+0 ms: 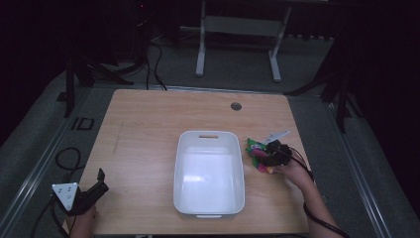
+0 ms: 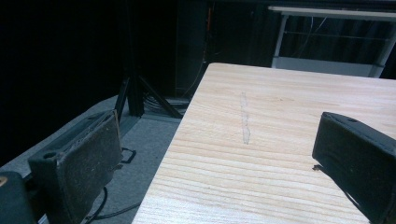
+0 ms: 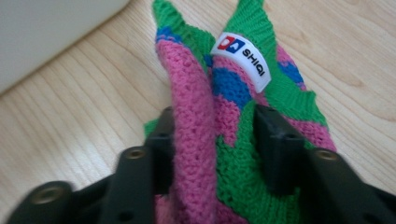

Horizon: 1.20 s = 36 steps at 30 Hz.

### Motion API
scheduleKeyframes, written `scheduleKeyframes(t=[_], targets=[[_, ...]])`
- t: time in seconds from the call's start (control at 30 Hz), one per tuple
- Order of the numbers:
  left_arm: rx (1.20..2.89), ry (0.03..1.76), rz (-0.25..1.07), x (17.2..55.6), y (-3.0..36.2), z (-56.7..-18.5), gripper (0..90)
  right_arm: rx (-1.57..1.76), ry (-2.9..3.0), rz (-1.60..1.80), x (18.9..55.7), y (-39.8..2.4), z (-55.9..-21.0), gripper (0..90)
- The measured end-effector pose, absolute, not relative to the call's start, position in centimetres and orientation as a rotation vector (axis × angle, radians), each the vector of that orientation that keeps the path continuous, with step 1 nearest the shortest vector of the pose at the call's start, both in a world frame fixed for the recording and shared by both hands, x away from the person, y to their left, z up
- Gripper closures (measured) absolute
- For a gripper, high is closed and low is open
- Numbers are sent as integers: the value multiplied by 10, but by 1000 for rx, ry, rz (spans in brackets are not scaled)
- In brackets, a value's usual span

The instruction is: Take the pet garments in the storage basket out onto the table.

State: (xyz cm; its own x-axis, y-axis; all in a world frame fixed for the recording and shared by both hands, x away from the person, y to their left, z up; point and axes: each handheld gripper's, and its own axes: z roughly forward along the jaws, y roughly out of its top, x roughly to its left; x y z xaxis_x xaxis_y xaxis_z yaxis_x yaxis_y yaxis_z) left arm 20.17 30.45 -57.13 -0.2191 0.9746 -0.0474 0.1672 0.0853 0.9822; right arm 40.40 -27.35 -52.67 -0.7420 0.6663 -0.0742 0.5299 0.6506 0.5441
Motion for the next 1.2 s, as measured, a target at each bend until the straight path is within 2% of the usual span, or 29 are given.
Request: scheduleKeyframes(t=[0.13, 0.27, 0.33, 0.4, 0.43, 0.47, 0.77, 1.2], targets=[[1178, 1533, 1227, 202, 304, -571, 18, 949, 2594, 794, 400, -274, -512, 413], [1176, 1532, 1229, 202, 304, -571, 19, 922, 2569, 857, 393, -275, -491, 296], [1176, 1533, 1229, 202, 304, -571, 19, 911, 2539, 896, 388, -276, -480, 270], [1175, 1534, 1231, 202, 304, -571, 19, 915, 2510, 963, 382, -280, -471, 190], [1176, 1534, 1233, 201, 304, -571, 19, 915, 2496, 994, 380, -282, -467, 183], [1176, 1533, 1232, 201, 304, -571, 19, 905, 2493, 1023, 376, -285, -463, 129], [1177, 1533, 1234, 201, 304, -571, 19, 925, 2325, 1127, 347, -313, -459, 111], [1178, 1533, 1236, 202, 303, -571, 19, 1154, 2002, 1116, 316, -372, -496, 111]])
